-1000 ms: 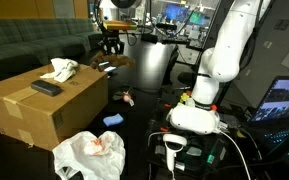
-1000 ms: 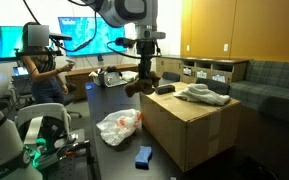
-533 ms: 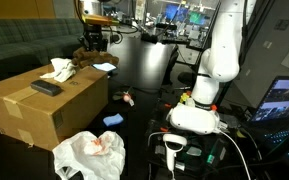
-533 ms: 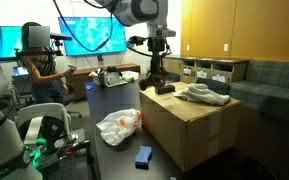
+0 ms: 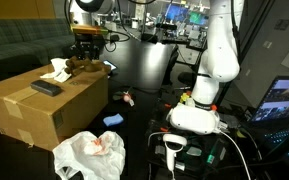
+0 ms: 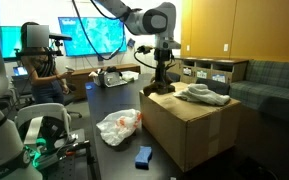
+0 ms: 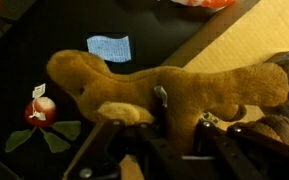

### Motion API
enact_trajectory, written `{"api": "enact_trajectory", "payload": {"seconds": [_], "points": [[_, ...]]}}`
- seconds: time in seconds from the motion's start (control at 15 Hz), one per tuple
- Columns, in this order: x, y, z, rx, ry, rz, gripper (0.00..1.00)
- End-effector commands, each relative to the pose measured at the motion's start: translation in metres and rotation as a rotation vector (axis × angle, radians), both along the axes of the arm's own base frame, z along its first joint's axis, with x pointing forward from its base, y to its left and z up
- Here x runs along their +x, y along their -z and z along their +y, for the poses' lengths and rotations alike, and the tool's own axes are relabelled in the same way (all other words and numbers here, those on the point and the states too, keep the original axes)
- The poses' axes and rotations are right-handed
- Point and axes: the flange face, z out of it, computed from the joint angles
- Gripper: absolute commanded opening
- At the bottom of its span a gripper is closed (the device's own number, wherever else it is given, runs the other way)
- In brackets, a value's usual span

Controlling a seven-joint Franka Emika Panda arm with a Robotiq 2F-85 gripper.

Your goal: Put the turnip plushie on the table, then the moose on the box, then the white towel on the table, then the blue sponge on the box, then the duster on the table, lastly, the plastic on the box

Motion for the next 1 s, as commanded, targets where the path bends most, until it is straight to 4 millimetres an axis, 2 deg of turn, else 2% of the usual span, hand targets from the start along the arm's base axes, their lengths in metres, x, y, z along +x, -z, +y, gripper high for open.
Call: {"api": "enact_trajectory", "payload": {"seconds": [0.0, 0.4, 0.73, 0.8, 0.93], "points": [[0.013, 0.004, 0.016, 0.019, 0.019, 0.004, 0.07], [0.03, 0.012, 0.023, -0.021, 0.09, -0.044, 0.07], [0.04, 0.017, 0.028, -0.116, 0.032, -0.097, 0.09], [0.041, 0.02, 0.028, -0.129, 0.021, -0.095, 0.3], [0.041, 0.025, 0.028, -0.146, 0.005, -0.089, 0.46]]}}
